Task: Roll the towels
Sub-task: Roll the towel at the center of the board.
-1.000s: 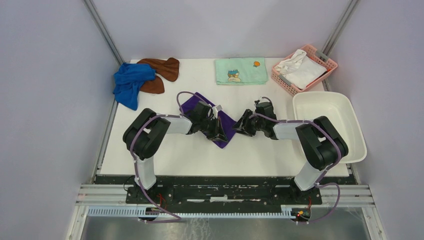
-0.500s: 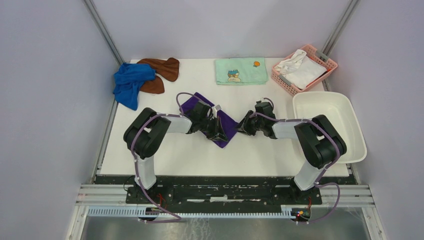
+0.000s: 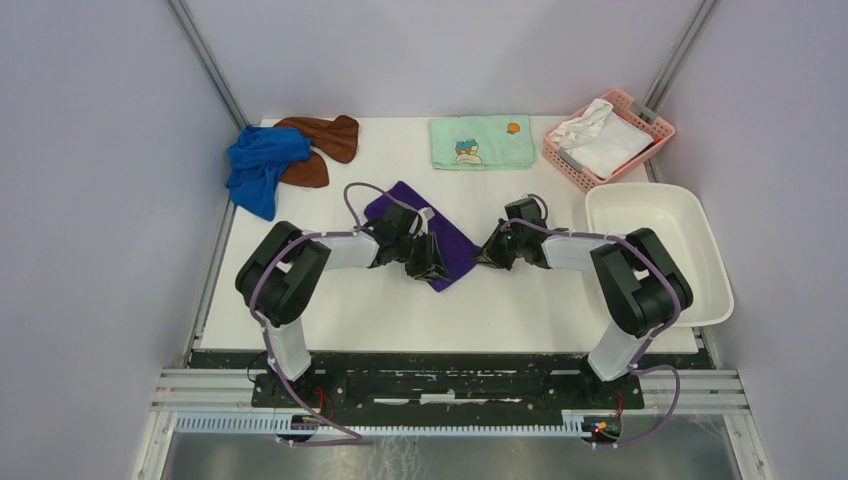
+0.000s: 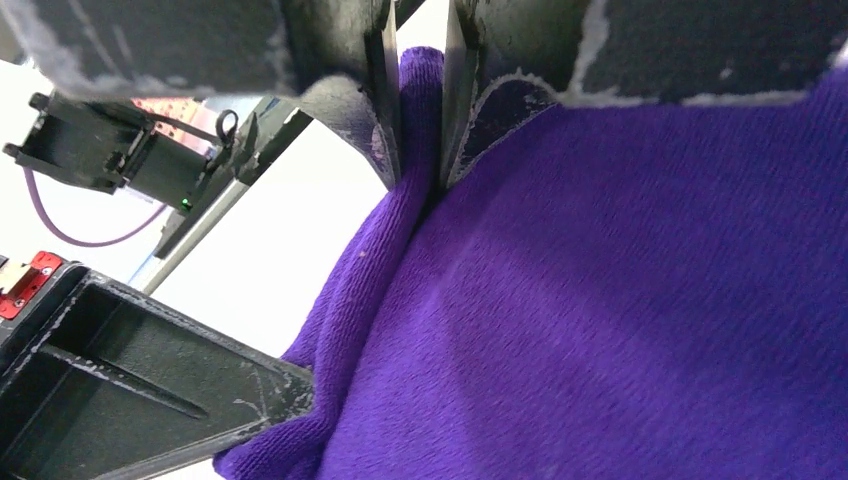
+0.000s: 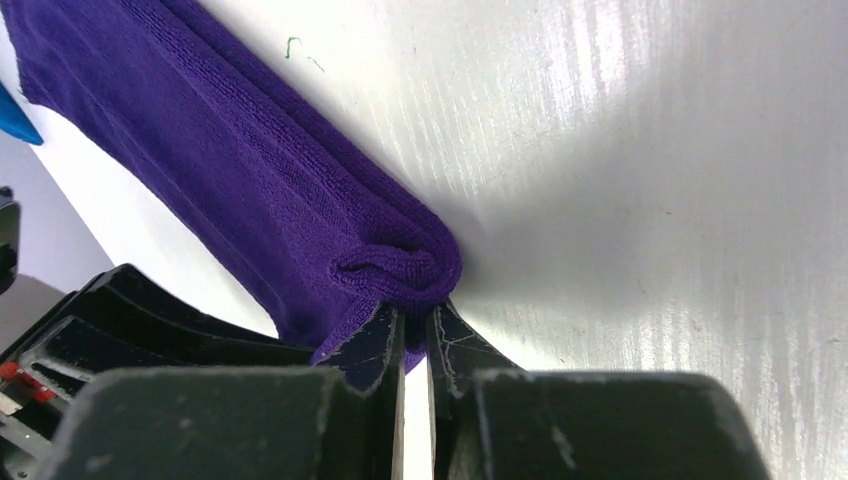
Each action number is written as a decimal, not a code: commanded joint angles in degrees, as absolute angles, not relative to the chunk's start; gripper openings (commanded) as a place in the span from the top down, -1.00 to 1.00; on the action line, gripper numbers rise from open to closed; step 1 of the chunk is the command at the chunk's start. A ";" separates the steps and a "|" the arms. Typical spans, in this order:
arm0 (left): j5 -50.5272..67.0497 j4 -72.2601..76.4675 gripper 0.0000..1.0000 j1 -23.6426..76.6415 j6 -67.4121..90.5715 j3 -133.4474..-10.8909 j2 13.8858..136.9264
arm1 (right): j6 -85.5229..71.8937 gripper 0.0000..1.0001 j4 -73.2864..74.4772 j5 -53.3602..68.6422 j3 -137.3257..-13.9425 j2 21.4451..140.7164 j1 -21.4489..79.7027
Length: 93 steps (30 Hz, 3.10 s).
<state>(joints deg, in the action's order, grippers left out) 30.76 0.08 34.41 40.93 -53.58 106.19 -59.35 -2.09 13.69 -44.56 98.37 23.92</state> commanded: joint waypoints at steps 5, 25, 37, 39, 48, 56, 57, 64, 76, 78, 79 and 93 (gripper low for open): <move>14.91 -10.39 0.44 34.09 37.31 -51.79 99.71 | -56.91 0.89 10.34 5.95 -46.25 99.43 23.54; -13.49 -23.27 -0.14 47.75 30.52 -55.37 86.32 | -55.98 0.90 14.31 5.32 -49.01 99.82 23.90; -39.51 -20.42 -0.32 69.74 10.76 -67.09 97.95 | -56.16 0.91 14.77 5.85 -49.13 99.66 23.87; -41.62 -19.61 -0.32 71.52 7.83 -68.62 101.47 | -56.25 0.91 14.77 5.97 -49.03 99.69 23.92; -45.14 -17.19 -0.33 72.33 2.85 -70.71 109.23 | -56.33 0.91 14.38 6.52 -48.86 100.08 23.90; -45.38 -17.01 -0.31 72.29 1.29 -71.05 112.94 | -56.63 0.91 13.80 7.28 -48.78 100.66 23.89; -45.29 -17.30 -0.29 72.23 1.24 -71.27 113.47 | -56.61 0.91 13.80 7.36 -48.78 100.64 23.89; -45.66 -20.08 -0.26 71.18 2.21 -71.55 116.02 | -56.40 0.92 13.71 7.38 -48.68 100.15 23.91; -42.33 -21.18 -0.07 69.11 4.32 -69.96 115.80 | -56.25 0.92 13.89 7.82 -48.94 100.20 23.86; -41.40 -21.37 -0.02 68.77 4.75 -69.64 116.25 | -56.25 0.93 13.89 7.97 -49.11 100.20 23.83; -40.72 -21.70 0.01 68.48 5.05 -69.57 116.54 | -56.25 0.92 13.96 8.03 -49.19 100.20 23.90; -29.99 -24.32 0.32 64.94 9.10 -68.44 116.52 | -54.74 0.91 16.20 8.87 -52.06 98.95 23.88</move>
<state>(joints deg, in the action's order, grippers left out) -40.42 -19.68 66.04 4.40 -70.57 114.59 -57.19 10.68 11.60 -50.46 98.59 23.94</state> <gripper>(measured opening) 0.376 0.127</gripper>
